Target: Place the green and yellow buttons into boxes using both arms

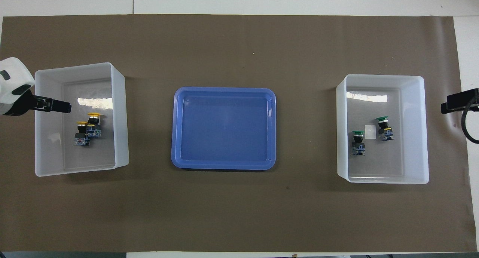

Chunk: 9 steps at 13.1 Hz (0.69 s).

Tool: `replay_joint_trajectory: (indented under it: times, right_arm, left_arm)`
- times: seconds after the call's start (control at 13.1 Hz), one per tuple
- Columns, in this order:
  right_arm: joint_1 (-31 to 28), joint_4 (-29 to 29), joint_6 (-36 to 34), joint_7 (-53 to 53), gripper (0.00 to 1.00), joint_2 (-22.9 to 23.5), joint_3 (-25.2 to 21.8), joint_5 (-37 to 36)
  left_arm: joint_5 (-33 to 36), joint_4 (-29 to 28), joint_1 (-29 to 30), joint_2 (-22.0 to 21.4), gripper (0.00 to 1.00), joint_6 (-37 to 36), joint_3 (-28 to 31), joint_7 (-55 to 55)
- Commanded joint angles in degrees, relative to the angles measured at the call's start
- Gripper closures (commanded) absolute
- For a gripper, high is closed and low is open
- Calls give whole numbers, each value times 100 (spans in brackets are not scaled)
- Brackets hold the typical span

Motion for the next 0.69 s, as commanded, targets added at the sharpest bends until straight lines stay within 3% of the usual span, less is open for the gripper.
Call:
replay_joint_trajectory:
  times: [0.0,0.15,0.31,0.38,0.61]
  right_arm:
    - [-44,-23,91,-20,0,-29,-25,23]
    - [-96,-59,83,6,0,-11,-25,32]
    - [-70,-85,30,-20,0,-28,-25,32]
    - [-61,-102,12,-29,0,-37,-25,32]
    - [-61,-111,12,-29,0,-37,-16,32]
  left_arm:
    - [-30,-152,-51,-300,0,-439,30,-285]
    - [-39,-407,-173,-389,0,-247,56,-636]
    - [-66,-276,-707,13,0,-167,484,-908]
    - [-92,-49,-875,138,0,-193,592,-980]
    - [-101,1346,-1078,692,0,-911,637,-998]
